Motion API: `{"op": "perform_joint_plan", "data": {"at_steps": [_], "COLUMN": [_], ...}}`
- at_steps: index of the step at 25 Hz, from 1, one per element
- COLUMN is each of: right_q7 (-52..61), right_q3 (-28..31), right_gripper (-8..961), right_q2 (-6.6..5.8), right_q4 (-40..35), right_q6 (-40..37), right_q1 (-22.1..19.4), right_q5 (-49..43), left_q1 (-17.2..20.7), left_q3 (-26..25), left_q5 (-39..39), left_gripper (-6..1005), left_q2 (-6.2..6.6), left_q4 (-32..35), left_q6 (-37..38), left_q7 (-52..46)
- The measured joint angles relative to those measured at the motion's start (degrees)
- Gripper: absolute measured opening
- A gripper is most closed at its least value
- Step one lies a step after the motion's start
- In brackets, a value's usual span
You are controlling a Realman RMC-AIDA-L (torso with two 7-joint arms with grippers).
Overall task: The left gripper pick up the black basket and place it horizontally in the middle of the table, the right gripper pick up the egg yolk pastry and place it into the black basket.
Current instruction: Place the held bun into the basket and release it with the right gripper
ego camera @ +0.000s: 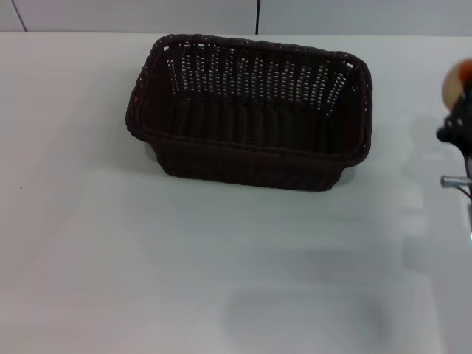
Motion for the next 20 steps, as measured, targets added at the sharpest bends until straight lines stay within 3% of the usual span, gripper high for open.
{"op": "perform_joint_plan", "data": {"at_steps": [6, 13, 20], "right_q7": [-4.5, -3.6, 5.0], "right_q3": [0.9, 1.1, 2.8], "right_gripper": [60, 63, 76], "right_q2": [0.19, 0.40, -0.03], "right_q4": [6.6, 7.7, 5.1], "right_q6": [1.6, 9.8, 18.7], "right_q1": [0.9, 4.8, 9.0], "right_q5": [-10.8, -12.4, -13.3], "left_q1": [0.2, 0.3, 0.2], "left_q3": [0.0, 0.0, 0.0], "left_q5": [0.0, 0.0, -0.2], "left_gripper": [425, 428, 432], "left_q2": [0.00, 0.00, 0.00], "left_q4": [0.0, 0.0, 0.0], "left_q6": [-0.1, -0.3, -0.3], "left_q7": [-0.2, -0.2, -0.2]}}
